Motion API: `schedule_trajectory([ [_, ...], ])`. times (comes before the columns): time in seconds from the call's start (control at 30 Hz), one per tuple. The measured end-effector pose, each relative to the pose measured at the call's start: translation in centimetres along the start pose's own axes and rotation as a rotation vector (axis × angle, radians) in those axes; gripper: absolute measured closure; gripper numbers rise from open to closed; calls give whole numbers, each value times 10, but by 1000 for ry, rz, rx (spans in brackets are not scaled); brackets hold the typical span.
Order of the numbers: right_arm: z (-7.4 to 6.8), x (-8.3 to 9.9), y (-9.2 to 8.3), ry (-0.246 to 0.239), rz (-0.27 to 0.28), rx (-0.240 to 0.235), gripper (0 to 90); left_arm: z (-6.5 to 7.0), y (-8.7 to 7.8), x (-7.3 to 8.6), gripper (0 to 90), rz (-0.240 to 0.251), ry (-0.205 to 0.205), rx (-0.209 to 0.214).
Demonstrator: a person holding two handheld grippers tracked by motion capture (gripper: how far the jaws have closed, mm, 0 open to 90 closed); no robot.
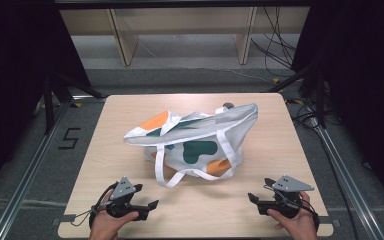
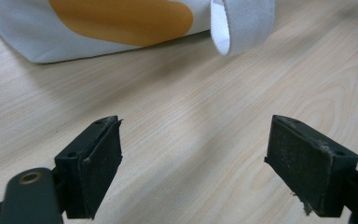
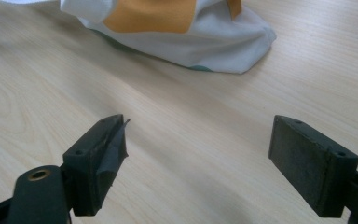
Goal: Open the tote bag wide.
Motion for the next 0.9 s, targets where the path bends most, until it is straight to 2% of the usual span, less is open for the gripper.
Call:
schedule_trajectory([
  [0.03, 1, 0, 1, -15, 8, 3, 199, 1, 1, 0, 171, 13, -16, 7],
  [0.07, 2, 0, 1, -21, 8, 6, 200, 1, 1, 0, 171, 13, -16, 7],
  [0.13, 2, 0, 1, -24, 9, 10, 201, 1, 0, 0, 171, 7, -14, 8],
  [0.17, 1, 0, 1, -8, 4, -9, 204, 0, 0, -1, 171, 8, -17, 6],
  [0.23, 2, 0, 1, -18, 6, 4, 205, 0, 0, 0, 171, 20, -37, 8],
  [0.3, -1, 0, 0, 14, -10, 0, 207, 0, -1, -1, 171, 12, -26, 3],
  [0.37, 0, 0, 0, 7, 1, 5, 207, -1, -2, -1, 171, 10, -13, 1],
  [0.47, -1, -1, -1, 16, -7, 1, 212, -2, -5, -3, 178, 25, -19, -1],
  [0.5, 0, -1, -1, 15, -5, 0, 225, -4, -6, -5, 186, 15, -8, 0],
  [0.53, 0, -2, -1, 9, 2, -2, 243, -3, -6, -6, 211, 35, -23, 15],
  [0.57, 0, -2, -1, 9, 2, -2, 243, -3, -6, -6, 234, 35, -23, 15],
  [0.6, 3, -4, 0, -27, 22, -14, 250, -3, -8, -8, 234, 34, -37, 19],
  [0.63, 0, -6, -1, -12, 9, -31, 250, -4, -11, -13, 303, 40, -11, 35],
  [0.67, -1, -8, -1, -4, 16, -22, 250, -4, -12, -15, 353, 50, -19, 34],
  [0.73, 1, -14, -1, -18, 25, -26, 291, -6, -17, -22, 475, 57, 20, 41],
  [0.77, 2, -19, -2, -38, 36, -34, 362, -6, -19, -25, 527, 62, 23, 48],
  [0.83, 0, -28, -7, -28, 44, -72, 527, -6, -20, -28, 634, 63, 18, 52],
  [0.9, 0, -40, -8, -57, 55, -95, 638, -7, -23, -44, 706, 81, 38, 54],
])
Point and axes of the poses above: each handheld gripper's, and its own axes: y roughly forward along the jaws, x roughly out of its underside, z roughly to its right, the point moved 3 cm from there along y, roughly forward along the jaws, and after that the axes turned 6 degrees about x, right-handed, at the moved point
